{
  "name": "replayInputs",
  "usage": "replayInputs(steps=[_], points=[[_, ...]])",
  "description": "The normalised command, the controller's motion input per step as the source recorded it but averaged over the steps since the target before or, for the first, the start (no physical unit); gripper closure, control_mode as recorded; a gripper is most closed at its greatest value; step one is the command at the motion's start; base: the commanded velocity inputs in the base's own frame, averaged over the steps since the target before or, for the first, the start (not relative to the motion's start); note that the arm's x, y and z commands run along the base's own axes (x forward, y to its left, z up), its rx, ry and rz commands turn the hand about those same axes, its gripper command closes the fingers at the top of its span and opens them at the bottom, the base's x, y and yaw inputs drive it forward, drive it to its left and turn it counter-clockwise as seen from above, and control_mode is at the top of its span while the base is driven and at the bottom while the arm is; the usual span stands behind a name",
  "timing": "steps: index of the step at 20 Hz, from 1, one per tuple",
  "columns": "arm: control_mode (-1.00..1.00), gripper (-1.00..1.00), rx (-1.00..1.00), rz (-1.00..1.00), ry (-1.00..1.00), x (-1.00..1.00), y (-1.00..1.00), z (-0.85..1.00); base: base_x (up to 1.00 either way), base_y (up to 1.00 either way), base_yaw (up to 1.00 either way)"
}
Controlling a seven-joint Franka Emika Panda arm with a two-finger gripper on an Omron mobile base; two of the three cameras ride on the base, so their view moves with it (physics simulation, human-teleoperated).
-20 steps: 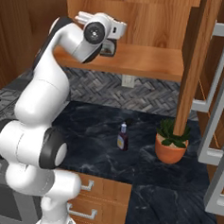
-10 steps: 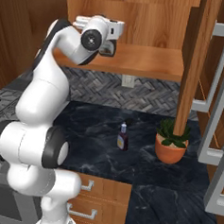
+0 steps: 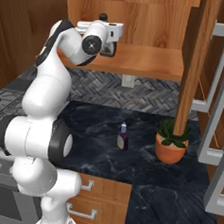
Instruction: There are various items on the counter. Only move the condiments/shakers into the cabinet.
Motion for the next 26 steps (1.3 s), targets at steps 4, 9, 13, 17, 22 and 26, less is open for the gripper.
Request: replayInputs(steps=[4,9,13,17,22,26], points=[[-1.0,-1.0,0.0,0.0,0.0,0.03,0.0,0.0,0.0,0.0,0.0],[-1.0,-1.0,0.0,-0.02,0.0,0.38,0.0,0.0,0.0,0.0,0.0],[-1.0,-1.0,0.0,0.0,0.0,0.04,0.0,0.0,0.0,0.0,0.0],[-1.0,-1.0,0.0,0.0,0.0,0.0,0.0,0.0,0.0,0.0,0.0],[-1.0,-1.0,0.0,0.0,0.0,0.18,0.0,0.0,0.0,0.0,0.0],[-1.0,-1.0,0.0,0.0,0.01,0.29,0.0,0.0,0.0,0.0,0.0]])
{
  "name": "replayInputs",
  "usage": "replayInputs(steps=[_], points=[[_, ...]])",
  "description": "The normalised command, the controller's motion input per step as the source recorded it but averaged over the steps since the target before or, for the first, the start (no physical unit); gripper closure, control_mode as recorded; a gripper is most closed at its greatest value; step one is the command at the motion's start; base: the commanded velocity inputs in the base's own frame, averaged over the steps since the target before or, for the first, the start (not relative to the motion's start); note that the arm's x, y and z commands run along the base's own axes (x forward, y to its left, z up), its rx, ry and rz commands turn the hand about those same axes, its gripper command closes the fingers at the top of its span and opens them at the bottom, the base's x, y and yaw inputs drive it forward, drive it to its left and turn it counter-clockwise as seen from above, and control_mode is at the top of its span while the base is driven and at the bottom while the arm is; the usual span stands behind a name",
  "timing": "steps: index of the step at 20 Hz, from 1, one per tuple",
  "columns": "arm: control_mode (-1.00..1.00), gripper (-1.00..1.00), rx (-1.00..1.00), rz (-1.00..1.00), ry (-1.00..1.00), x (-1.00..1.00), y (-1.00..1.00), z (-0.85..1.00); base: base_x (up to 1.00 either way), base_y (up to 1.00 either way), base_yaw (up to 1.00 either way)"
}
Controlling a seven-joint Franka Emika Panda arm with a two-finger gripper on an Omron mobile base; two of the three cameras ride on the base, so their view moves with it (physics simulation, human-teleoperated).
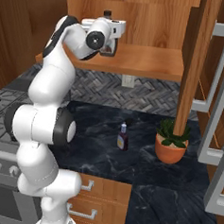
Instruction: There are various items on the counter. Only move the condiments/shakers into the cabinet.
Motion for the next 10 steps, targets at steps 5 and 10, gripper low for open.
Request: replayInputs(steps=[5,10], points=[[-1.0,-1.0,0.0,0.0,0.01,0.14,0.0,0.0,0.0,0.0,0.0],[-1.0,-1.0,0.0,0.0,0.0,0.17,0.0,0.0,0.0,0.0,0.0]])
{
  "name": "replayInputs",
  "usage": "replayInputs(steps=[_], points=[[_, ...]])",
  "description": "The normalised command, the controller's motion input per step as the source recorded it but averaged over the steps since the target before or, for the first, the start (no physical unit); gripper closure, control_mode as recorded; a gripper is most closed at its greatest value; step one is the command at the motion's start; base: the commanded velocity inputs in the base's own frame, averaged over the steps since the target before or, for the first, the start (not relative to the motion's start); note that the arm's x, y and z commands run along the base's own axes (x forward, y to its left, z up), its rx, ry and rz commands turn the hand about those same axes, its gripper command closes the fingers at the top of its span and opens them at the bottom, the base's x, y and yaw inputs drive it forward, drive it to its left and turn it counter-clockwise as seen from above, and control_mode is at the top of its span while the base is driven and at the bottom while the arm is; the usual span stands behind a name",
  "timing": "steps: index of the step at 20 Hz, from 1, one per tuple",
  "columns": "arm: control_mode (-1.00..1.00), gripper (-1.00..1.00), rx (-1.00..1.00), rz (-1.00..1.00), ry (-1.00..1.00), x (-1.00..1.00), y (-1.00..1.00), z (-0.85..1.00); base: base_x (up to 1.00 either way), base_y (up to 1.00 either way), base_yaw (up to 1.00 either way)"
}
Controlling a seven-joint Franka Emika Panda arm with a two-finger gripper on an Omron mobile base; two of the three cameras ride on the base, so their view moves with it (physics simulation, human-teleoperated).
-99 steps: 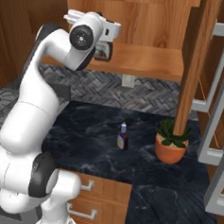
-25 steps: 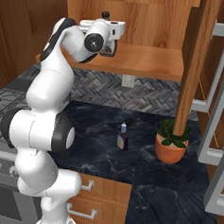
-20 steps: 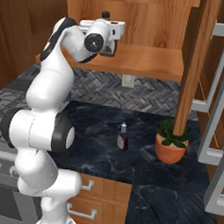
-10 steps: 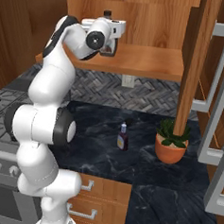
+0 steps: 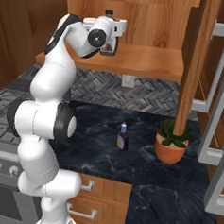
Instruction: There are various items on the counter. Only move the condiments/shakers into the cabinet.
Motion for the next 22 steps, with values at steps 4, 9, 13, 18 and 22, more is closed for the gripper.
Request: replayInputs(steps=[4,9,13,18,22], points=[[-1.0,-1.0,0.0,0.0,0.0,0.21,0.0,0.0,0.0,0.0,0.0],[-1.0,-1.0,0.0,0.0,0.0,0.14,0.0,0.0,0.0,0.0,0.0],[-1.0,-1.0,0.0,0.0,0.0,0.01,0.0,0.0,0.0,0.0,0.0],[-1.0,-1.0,0.0,0.0,0.0,-0.39,-0.03,0.0,0.0,0.0,0.0],[-1.0,-1.0,0.0,0.0,0.0,-0.52,-0.09,0.0,0.0,0.0,0.0]])
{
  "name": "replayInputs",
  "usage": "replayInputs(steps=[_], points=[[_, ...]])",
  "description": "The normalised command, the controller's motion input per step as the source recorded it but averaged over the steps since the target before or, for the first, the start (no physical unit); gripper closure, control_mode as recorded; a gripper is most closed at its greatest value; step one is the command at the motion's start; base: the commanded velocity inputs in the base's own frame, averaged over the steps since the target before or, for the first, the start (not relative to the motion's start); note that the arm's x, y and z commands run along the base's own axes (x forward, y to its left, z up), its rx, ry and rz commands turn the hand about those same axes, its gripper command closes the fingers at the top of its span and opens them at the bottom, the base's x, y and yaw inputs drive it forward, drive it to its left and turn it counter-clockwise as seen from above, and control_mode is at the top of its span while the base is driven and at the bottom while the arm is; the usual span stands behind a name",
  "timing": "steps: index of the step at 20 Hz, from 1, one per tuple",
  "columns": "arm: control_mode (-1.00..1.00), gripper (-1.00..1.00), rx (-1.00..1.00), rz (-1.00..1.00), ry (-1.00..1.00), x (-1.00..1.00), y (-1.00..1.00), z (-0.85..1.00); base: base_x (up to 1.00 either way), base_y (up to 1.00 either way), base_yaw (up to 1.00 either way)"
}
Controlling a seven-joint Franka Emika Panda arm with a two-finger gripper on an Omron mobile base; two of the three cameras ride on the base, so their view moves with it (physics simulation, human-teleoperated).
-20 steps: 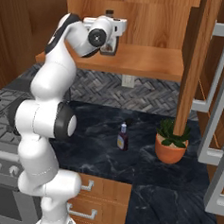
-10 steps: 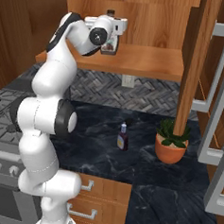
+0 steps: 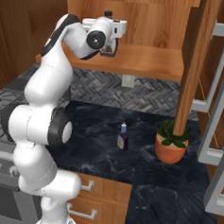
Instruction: There are various items on the counter. Only move the condiments/shakers into the cabinet.
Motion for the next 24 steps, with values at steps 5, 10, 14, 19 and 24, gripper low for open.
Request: replayInputs(steps=[5,10,14,19,24], points=[[-1.0,-1.0,0.0,-0.01,0.0,-0.47,-0.05,0.0,0.0,0.0,0.0],[-1.0,-1.0,0.0,-0.02,0.0,-0.56,-0.05,0.0,0.0,0.0,0.0],[-1.0,-1.0,0.0,-0.04,0.11,-0.86,-0.17,0.0,0.0,0.0,0.0],[-1.0,-1.0,0.0,-0.06,0.28,-1.0,-0.27,-0.23,0.0,0.0,0.0],[-1.0,-1.0,-0.01,-0.06,0.44,-1.0,-0.3,-0.52,0.0,0.0,0.0]])
